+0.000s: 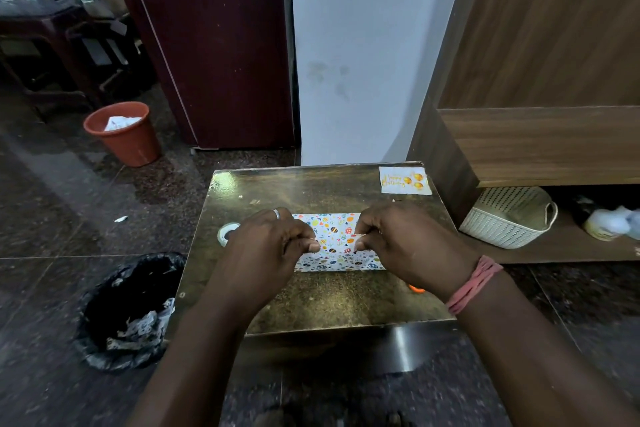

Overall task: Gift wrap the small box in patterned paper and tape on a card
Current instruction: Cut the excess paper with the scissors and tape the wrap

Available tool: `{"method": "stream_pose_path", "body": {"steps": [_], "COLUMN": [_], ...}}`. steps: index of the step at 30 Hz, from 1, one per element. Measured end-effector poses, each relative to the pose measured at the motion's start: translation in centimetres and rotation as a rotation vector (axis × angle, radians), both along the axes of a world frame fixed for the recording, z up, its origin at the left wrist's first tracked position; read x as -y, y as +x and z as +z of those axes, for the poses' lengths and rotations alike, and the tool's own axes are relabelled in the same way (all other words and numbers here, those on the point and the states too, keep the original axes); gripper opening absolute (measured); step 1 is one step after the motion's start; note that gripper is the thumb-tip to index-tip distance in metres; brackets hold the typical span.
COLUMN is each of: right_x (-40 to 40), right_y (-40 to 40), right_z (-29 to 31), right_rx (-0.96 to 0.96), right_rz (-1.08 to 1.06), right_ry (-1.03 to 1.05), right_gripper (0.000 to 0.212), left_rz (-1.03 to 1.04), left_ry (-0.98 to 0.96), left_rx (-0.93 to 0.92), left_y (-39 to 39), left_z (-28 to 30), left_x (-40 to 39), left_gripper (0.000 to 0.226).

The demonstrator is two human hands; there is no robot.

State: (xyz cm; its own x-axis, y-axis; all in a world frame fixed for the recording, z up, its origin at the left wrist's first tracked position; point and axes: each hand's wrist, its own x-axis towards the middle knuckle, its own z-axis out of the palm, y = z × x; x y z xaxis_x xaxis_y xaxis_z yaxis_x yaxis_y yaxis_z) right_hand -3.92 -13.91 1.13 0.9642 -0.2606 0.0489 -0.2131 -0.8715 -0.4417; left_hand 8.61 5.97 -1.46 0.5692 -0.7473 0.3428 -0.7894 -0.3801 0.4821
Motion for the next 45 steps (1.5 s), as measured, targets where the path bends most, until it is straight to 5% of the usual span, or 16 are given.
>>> {"method": "stream_pose_path", "body": {"steps": [7,13,17,21,28,33,40,45], "right_x": [0.6,0.4,0.7,0.7,1.3,1.4,1.4,0.8], "right_y": [0.2,-0.2,-0.1,0.2,0.6,1.0,1.1,0.5], "right_z": [-1.2,-0.7,-1.0,-1.1,-1.0,0.2,0.0,-0.3], "right_rx": [-0.031,-0.012,-0.014,-0.011,0.023,0.013,0.012,0.056], "right_rz": [-0.003,-0.080,-0.141,-0.153,-0.237,-0.275,-0.249,-0.118], "right_ry": [-0.010,0.145,0.205,0.176,0.224,-0.081,-0.061,0.001], "right_gripper": [0.025,0.004,0.017,0.045,0.034,0.033,0.028,0.047], "left_rz": [0.045,0.210,0.245,0.245,0.324,0.371,0.365,0.338], "left_ry": [-0.015,-0.074,-0.078,0.059,0.152,0.147,0.087,0.089], "left_rx": [-0.157,-0.255,-0.291,-0.255,-0.204,-0.232,-0.324,-0.322], "left_y": [0.6,1.2,1.2,0.8,1.0,0.7,0.3,0.6], "left_z": [-0.5,-0.8,-1.1,-0.5,-1.0,-0.3,-0.2,-0.5], "left_x": [0.5,-0.1,0.2,0.5,1.4,1.8,2.1,1.7], "left_gripper": [0.016,0.028,0.025,0.056,0.038,0.031,0.019,0.023]}}
